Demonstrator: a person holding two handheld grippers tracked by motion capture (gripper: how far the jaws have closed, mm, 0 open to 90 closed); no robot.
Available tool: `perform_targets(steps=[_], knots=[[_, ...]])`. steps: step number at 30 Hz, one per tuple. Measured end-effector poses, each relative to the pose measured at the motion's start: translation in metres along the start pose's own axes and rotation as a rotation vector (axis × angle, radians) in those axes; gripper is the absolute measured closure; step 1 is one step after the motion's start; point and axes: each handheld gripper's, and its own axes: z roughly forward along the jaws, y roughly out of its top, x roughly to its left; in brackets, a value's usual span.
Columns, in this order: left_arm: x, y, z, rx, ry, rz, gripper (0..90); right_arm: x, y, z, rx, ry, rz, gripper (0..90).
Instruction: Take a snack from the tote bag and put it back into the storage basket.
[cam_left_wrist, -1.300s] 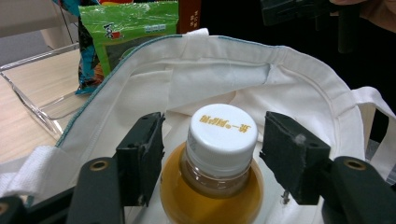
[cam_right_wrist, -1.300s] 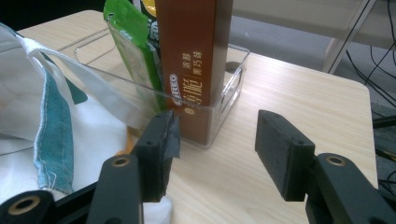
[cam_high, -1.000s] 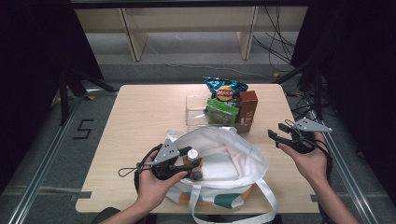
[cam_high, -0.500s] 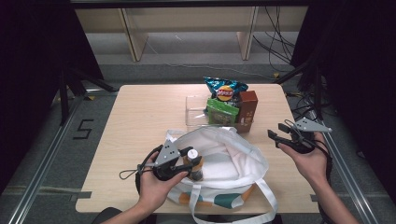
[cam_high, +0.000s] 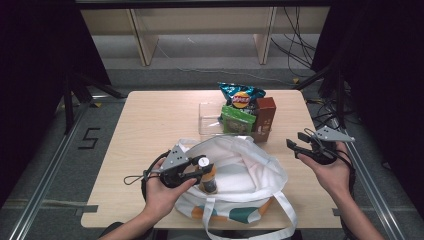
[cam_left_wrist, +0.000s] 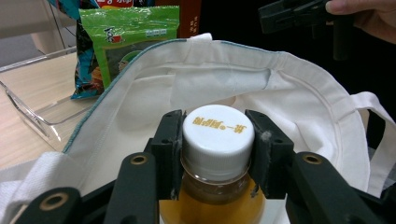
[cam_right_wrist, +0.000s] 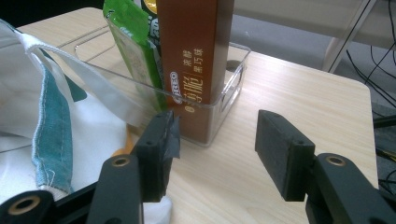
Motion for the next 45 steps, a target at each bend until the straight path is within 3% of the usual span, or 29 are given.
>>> perform_targets(steps=[1,2,7,10,12,17,19,24,25,27,30,34,45], knots=[[0.002,0.000,0.000,0.002,-0.002,-0.006,58.5,-0.001,0.000,-0.001,-0.001,-0.012,-0.018,48.4],[0.004,0.001,0.000,0.005,-0.014,-0.002,58.5,0.001,0.000,0.000,-0.008,-0.014,0.013,48.4],[0.012,0.003,-0.001,-0.016,-0.049,0.010,58.5,0.000,0.000,-0.001,0.008,-0.012,0.004,48.4],[0.012,0.008,-0.004,-0.043,-0.037,0.053,58.6,0.000,0.000,-0.002,0.008,-0.005,0.005,48.4],[0.014,0.012,-0.006,-0.075,-0.032,0.059,58.6,-0.004,0.001,-0.001,-0.010,-0.023,-0.058,48.4],[0.017,0.026,-0.012,-0.125,-0.050,0.096,58.6,-0.001,0.001,-0.003,-0.006,-0.018,-0.020,48.4],[0.020,0.031,-0.013,-0.143,-0.060,0.093,58.6,-0.004,0.001,-0.002,-0.017,-0.025,-0.057,48.4],[0.027,0.040,-0.018,-0.175,-0.064,0.103,58.6,-0.002,0.002,-0.003,-0.004,-0.018,-0.032,48.4],[0.029,0.042,-0.019,-0.180,-0.065,0.103,58.6,-0.004,0.001,-0.002,-0.017,-0.028,-0.059,48.4],[0.031,0.045,-0.020,-0.196,-0.067,0.102,58.6,0.000,0.001,-0.003,0.002,-0.011,-0.006,48.4],[0.034,0.050,-0.022,-0.223,-0.070,0.088,58.6,-0.001,0.001,-0.002,-0.002,-0.019,-0.036,48.4],[0.036,0.058,-0.023,-0.246,-0.075,0.102,58.6,-0.002,0.002,-0.002,-0.007,-0.026,-0.053,48.4],[0.038,0.075,-0.026,-0.297,-0.097,0.093,58.6,-0.002,0.001,-0.002,-0.007,-0.028,-0.053,48.4]])
